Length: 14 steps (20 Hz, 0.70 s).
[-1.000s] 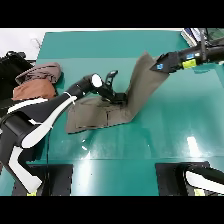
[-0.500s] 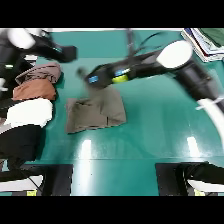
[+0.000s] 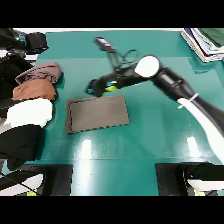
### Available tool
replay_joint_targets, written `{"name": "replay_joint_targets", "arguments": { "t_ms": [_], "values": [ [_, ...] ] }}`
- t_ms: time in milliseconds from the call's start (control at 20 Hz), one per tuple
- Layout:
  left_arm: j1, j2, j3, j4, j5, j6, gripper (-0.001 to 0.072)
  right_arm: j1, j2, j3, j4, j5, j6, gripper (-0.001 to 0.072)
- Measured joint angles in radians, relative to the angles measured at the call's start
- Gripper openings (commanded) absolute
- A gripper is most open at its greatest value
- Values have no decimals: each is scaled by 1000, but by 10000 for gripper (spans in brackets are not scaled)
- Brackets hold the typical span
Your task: Fold the shirts.
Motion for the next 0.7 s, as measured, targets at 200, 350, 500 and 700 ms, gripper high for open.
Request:
{"name": "replay_joint_targets", "arguments": {
  "t_ms": [200,350,500,700],
  "values": [
    [-17,-8,-2,-8,-8,0,26,-249,62,-281,-62,67,25,591],
    [-53,-28,-2,-13,-7,0,27,-371,28,-406,-23,79,26,589],
    [-83,-45,-2,-13,-3,2,26,-403,-60,-438,76,87,-5,585],
    [-96,-54,-3,-13,-2,10,27,-338,-208,-356,234,89,-41,473]
  ]
}}
